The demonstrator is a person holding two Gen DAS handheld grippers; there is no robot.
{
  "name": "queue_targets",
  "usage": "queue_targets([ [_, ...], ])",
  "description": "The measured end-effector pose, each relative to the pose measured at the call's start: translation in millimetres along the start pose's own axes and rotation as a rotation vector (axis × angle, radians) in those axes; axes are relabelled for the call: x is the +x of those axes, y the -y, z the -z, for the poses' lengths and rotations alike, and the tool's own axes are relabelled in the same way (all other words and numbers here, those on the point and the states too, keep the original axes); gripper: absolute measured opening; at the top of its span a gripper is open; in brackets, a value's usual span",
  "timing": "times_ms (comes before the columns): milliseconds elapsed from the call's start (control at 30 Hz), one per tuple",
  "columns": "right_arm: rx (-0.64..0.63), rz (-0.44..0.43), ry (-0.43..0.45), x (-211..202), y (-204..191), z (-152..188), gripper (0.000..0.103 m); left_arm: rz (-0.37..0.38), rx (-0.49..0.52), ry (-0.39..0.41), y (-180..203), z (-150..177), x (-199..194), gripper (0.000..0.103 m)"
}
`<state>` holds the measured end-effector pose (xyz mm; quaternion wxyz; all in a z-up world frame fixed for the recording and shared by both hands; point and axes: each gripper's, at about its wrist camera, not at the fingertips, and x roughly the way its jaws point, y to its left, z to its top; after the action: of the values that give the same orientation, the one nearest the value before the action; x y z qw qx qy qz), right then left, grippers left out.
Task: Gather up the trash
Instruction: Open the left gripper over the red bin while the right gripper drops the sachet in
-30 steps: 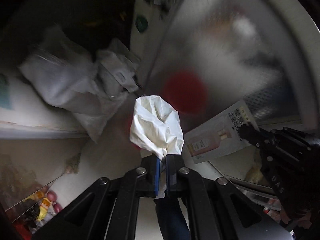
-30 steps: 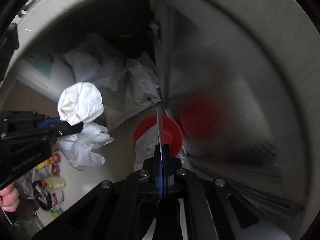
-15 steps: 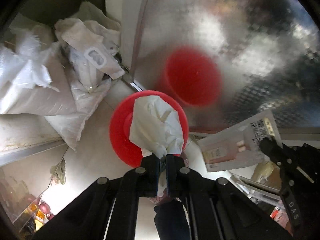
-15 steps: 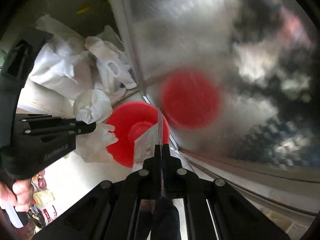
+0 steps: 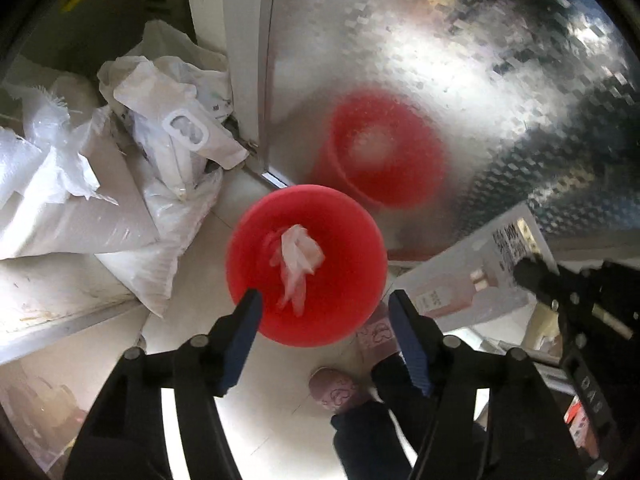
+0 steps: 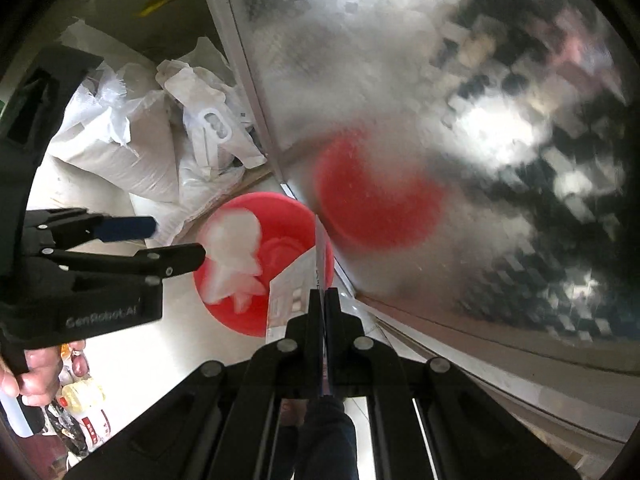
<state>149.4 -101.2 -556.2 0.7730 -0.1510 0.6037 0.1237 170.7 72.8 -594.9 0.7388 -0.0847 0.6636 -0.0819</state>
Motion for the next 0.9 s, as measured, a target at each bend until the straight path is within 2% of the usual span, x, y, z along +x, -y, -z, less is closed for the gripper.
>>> queue_targets([
  [100,-0.011,-0.007,-0.002,1.9,-1.7,-1.9,0.001,-0.051,0.005,0.013,-3.6,6.3,-2.9,0.063],
  [200,-0.035,-0.017,-0.005,4.3,-6.1,-4.5,0.001,-0.086,-0.039,0.03,-14.9,15.2,-6.0,0.063],
  [400,-0.093,-0.047,-0.012,14.5,-16.8,-7.9,0.001,-0.094,-0.146,0.018,-40.4,29.7,-5.8,0.082],
  [533,-0.141,-0.061,-0.02,22.6,-23.5,-7.6,0.001,-0.111,-0.195,0.033,-52.9,36.8,-7.9,0.087],
  [700,-0.167,-0.064,-0.031,26.0,-26.0,-5.1,0.002,-0.16,-0.199,0.055,-53.4,45.2,-13.3,0.091],
  [767,-0.174,-0.065,-0.031,25.3,-26.3,-4.6,0.007,-0.151,-0.201,0.063,-52.7,47.7,-17.5,0.093],
  [833,-0.18,-0.068,-0.023,24.4,-27.8,-4.6,0.019,-0.15,-0.206,0.068,-53.8,49.9,-21.3,0.093],
  [900,-0.192,-0.068,-0.014,22.1,-28.4,-4.0,0.039,-0.148,-0.218,0.073,-55.4,51.5,-23.7,0.093],
])
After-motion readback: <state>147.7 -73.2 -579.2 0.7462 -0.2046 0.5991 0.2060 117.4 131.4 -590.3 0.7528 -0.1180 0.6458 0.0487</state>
